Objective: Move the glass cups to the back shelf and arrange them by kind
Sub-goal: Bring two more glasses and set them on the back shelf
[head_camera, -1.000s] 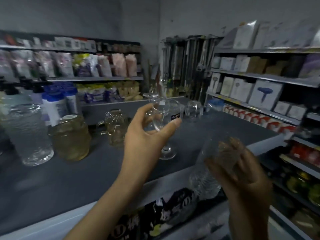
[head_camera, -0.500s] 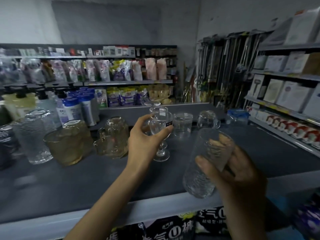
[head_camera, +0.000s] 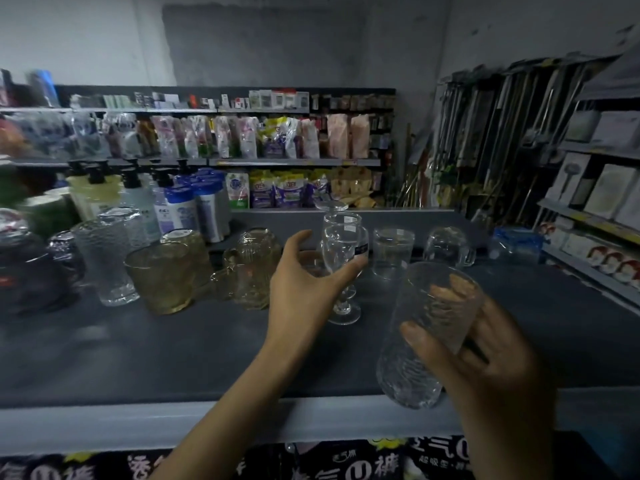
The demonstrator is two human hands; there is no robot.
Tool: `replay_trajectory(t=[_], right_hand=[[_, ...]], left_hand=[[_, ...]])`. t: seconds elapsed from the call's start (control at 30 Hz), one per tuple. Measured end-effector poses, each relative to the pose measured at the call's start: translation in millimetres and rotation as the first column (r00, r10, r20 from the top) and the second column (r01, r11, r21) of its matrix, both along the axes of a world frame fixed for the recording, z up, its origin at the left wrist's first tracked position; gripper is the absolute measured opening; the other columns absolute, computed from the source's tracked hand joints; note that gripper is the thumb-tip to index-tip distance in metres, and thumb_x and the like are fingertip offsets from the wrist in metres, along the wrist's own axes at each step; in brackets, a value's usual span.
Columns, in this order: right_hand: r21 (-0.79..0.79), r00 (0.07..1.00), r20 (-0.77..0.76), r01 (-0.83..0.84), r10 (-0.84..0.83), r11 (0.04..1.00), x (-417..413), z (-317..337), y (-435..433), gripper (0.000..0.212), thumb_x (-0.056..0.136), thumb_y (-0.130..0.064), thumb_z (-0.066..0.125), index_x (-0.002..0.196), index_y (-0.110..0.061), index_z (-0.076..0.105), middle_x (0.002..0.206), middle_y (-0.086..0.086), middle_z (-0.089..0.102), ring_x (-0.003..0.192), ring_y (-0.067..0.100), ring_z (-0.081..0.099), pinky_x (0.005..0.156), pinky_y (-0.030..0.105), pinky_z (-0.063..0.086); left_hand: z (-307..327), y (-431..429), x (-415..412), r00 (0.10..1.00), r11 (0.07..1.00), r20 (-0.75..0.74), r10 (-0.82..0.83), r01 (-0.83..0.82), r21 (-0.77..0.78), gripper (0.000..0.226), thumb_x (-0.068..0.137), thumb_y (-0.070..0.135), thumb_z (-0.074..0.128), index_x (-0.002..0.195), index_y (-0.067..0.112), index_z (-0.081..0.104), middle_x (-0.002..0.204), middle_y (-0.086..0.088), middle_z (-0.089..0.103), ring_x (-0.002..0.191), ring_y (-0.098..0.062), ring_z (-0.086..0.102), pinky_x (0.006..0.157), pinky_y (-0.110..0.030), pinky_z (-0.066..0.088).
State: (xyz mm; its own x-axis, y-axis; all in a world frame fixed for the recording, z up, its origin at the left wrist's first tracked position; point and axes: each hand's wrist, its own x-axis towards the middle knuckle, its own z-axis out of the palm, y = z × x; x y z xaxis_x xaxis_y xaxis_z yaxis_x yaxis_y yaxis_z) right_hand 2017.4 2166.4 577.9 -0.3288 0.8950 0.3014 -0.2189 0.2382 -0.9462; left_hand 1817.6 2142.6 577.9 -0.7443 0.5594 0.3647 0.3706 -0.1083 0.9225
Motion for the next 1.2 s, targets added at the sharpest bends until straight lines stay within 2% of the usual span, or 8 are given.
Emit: replay_trajectory(t=[0.1, 0.23, 0.37, 0.47, 0.67, 0.87, 1.07, 1.2], right_hand=[[0.021, 0.998, -0.009, -0.067, 0.068, 0.998, -8, -2, -3, 0.07, 0.048, -0.041, 0.082, 0.117, -0.042, 0.069, 0.109, -0.024, 0.075, 0.095, -0.006, 0.071, 0.066, 0.007, 0.054], [0.04, 0.983, 0.003, -0.185, 0.185, 0.982, -30, -1, -17, 0.075, 0.047, -0.046, 0.082, 0.121, -0.04, 0.069, 0.112, -0.023, 0.075, 0.102, -0.003, 0.071, 0.08, 0.021, 0.058], [0.047, 0.933, 0.031, -0.36, 0.359, 0.932, -63, 7, -41, 0.064, 0.05, -0.04, 0.085, 0.112, -0.043, 0.072, 0.107, -0.023, 0.076, 0.099, -0.003, 0.072, 0.082, 0.025, 0.058], [0.054, 0.881, 0.019, -0.473, 0.473, 0.879, -93, 12, -65, 0.06, 0.053, -0.035, 0.085, 0.111, -0.039, 0.074, 0.106, -0.018, 0.077, 0.099, -0.001, 0.072, 0.073, 0.019, 0.059], [0.118, 0.818, 0.031, -0.573, 0.574, 0.811, -162, 18, -120, 0.056, 0.06, -0.034, 0.085, 0.115, -0.038, 0.073, 0.108, -0.017, 0.077, 0.102, 0.001, 0.072, 0.08, 0.025, 0.06], [0.194, 0.854, 0.073, -0.519, 0.515, 0.833, -240, 22, -165, 0.077, 0.061, -0.038, 0.088, 0.134, -0.03, 0.065, 0.11, -0.012, 0.077, 0.105, 0.008, 0.072, 0.094, 0.044, 0.059], [0.295, 0.919, 0.169, -0.393, 0.357, 0.871, -299, 23, -175, 0.076, 0.068, -0.033, 0.094, 0.135, -0.04, 0.06, 0.131, -0.011, 0.068, 0.117, 0.004, 0.065, 0.099, 0.035, 0.057], [0.286, 0.926, 0.215, -0.364, 0.311, 0.887, -322, 19, -178, 0.072, 0.073, -0.029, 0.092, 0.133, -0.042, 0.055, 0.137, -0.005, 0.064, 0.124, 0.006, 0.061, 0.104, 0.032, 0.054]], left_hand=[[1, -38, 0, 0.998, 0.997, -0.043, 0.048, -0.044, 0.069, 0.073, 0.069, 0.055, 0.09, 0.133, 0.04, 0.058, 0.115, 0.014, 0.07, 0.105, -0.006, 0.07, 0.092, -0.036, 0.06], [-6, -103, 6, 0.991, 0.99, -0.053, -0.123, 0.126, 0.068, 0.047, 0.077, 0.049, 0.083, 0.121, 0.043, 0.068, 0.119, 0.006, 0.074, 0.112, -0.013, 0.071, 0.097, -0.043, 0.059], [-20, -151, -2, 0.973, 0.973, -0.032, -0.228, 0.226, -0.049, 0.055, 0.079, 0.041, 0.084, 0.129, 0.048, 0.064, 0.131, 0.007, 0.069, 0.125, -0.014, 0.065, 0.101, -0.044, 0.057], [-23, -181, -19, 0.984, 0.983, -0.069, -0.167, 0.161, -0.088, 0.057, 0.08, 0.031, 0.09, 0.127, 0.05, 0.064, 0.131, 0.01, 0.07, 0.125, -0.01, 0.064, 0.099, -0.037, 0.056], [-17, -245, -65, 0.991, 0.998, -0.124, -0.041, 0.034, -0.061, 0.063, 0.067, 0.027, 0.094, 0.119, 0.05, 0.066, 0.124, 0.012, 0.072, 0.117, -0.007, 0.068, 0.086, -0.029, 0.059], [-4, -280, -137, 0.985, 0.995, -0.161, 0.062, -0.075, -0.073, 0.063, 0.056, 0.035, 0.094, 0.113, 0.045, 0.068, 0.111, 0.018, 0.075, 0.104, -0.001, 0.07, 0.084, -0.022, 0.058], [-3, -280, -203, 0.986, 0.992, -0.164, 0.036, -0.055, -0.113, 0.065, 0.064, 0.02, 0.098, 0.114, 0.04, 0.061, 0.108, 0.018, 0.07, 0.097, 0.008, 0.066, 0.079, -0.009, 0.052], [-9, -275, -234, 0.983, 0.99, -0.184, 0.013, -0.038, -0.134, 0.064, 0.065, 0.022, 0.099, 0.111, 0.043, 0.06, 0.108, 0.019, 0.068, 0.097, 0.007, 0.066, 0.082, -0.012, 0.054]])
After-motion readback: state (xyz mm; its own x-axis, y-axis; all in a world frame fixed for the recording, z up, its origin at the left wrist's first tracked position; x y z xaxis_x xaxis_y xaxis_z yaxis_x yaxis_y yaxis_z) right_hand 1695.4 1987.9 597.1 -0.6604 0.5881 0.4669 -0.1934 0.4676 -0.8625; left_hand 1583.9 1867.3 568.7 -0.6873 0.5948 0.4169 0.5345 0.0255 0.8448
